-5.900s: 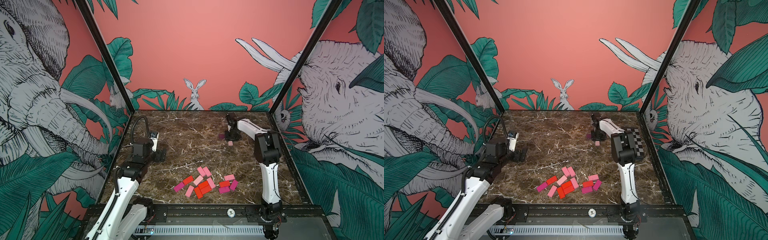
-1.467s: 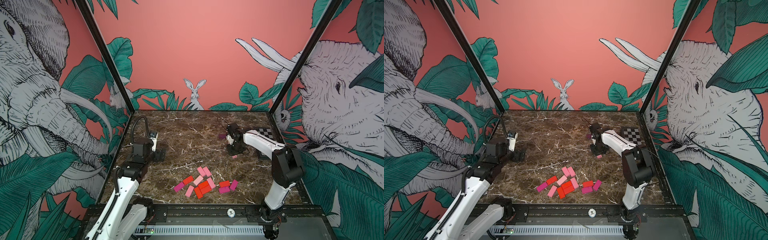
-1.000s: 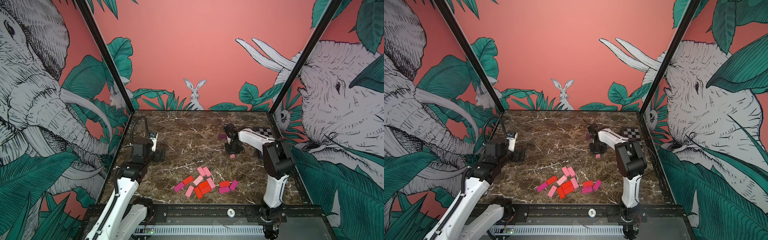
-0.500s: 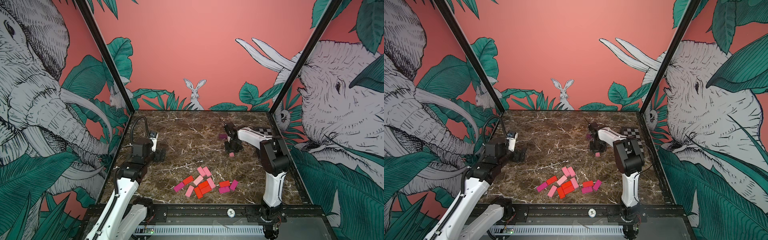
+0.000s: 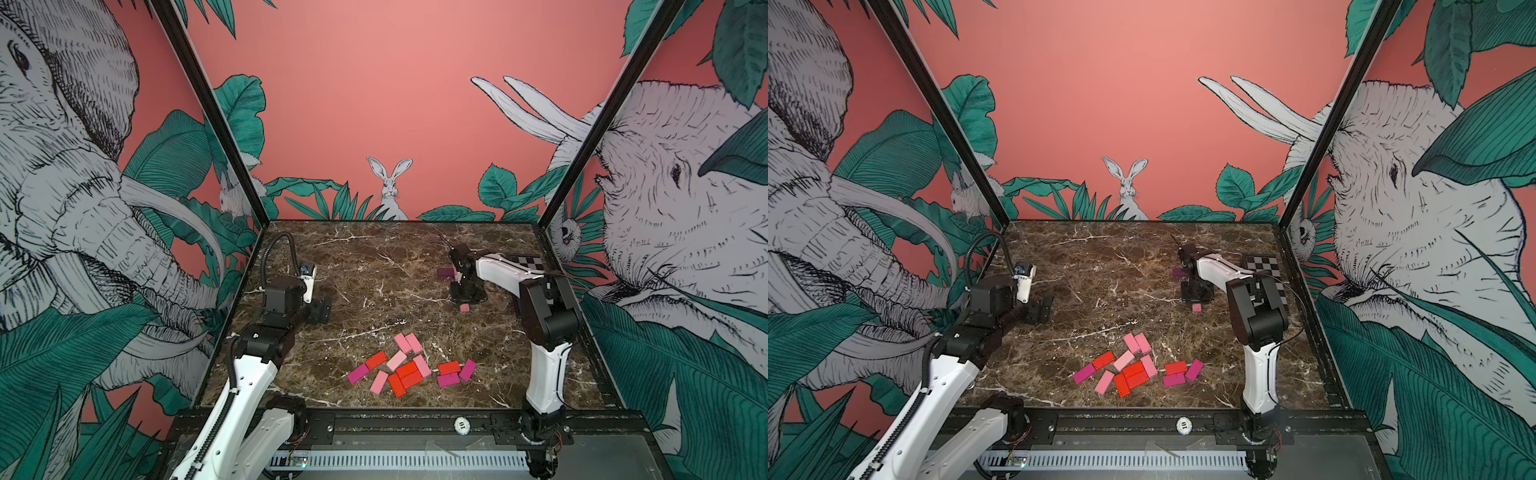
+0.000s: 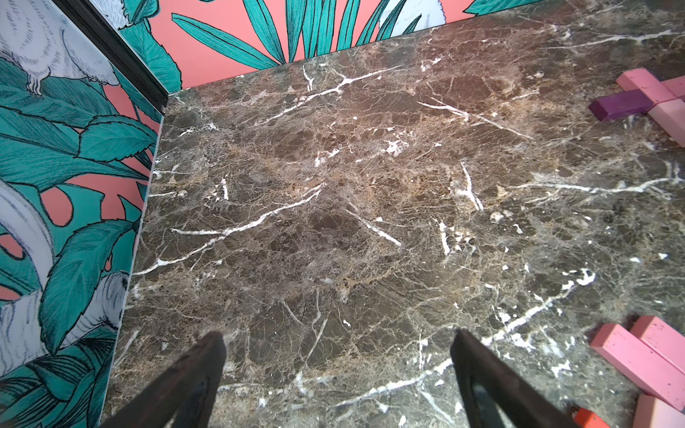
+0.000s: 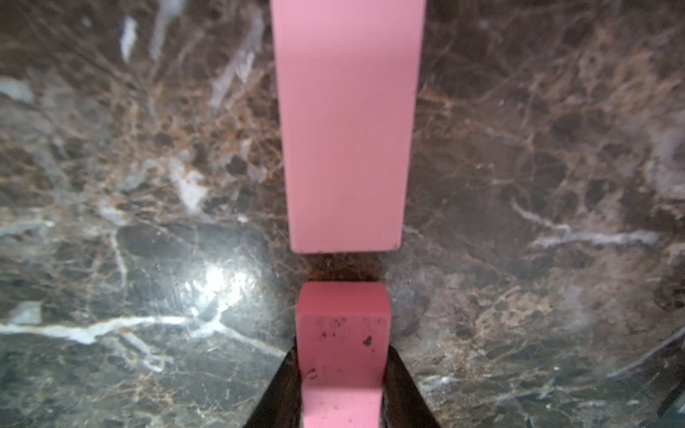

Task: Assemble the letter t with building blocks
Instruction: Assemble the building block at the center of the board.

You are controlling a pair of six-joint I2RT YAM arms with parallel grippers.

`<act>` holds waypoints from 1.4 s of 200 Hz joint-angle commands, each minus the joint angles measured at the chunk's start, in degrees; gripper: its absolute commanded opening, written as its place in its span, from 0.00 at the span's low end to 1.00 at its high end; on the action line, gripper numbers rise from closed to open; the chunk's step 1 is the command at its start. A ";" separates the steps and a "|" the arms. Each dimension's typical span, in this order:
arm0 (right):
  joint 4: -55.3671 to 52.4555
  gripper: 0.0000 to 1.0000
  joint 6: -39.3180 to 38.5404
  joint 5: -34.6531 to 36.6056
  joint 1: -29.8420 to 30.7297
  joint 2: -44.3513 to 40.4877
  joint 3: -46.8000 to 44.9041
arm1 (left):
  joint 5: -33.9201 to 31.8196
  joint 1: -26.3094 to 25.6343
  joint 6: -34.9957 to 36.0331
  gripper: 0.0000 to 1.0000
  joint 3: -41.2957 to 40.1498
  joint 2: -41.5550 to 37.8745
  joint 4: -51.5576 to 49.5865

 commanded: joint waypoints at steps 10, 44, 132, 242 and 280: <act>-0.02 0.35 -0.61 0.82 -0.43 2.12 0.75 | -0.23 0.10 -0.27 0.97 0.05 -0.55 -0.32; -0.10 0.36 -0.83 0.75 -0.53 2.69 1.51 | -0.16 0.11 -0.17 0.97 0.00 -0.33 -0.29; -0.48 0.33 -1.44 1.78 -0.52 3.85 2.64 | -0.44 0.06 -0.12 0.97 0.07 0.00 -0.44; -0.94 0.33 -2.16 3.29 -0.60 4.56 3.85 | -0.76 0.05 -0.10 0.97 0.15 0.24 -0.57; -0.72 0.34 -2.16 3.15 -0.74 4.64 3.85 | -0.70 0.06 -0.10 0.97 0.15 0.36 -0.52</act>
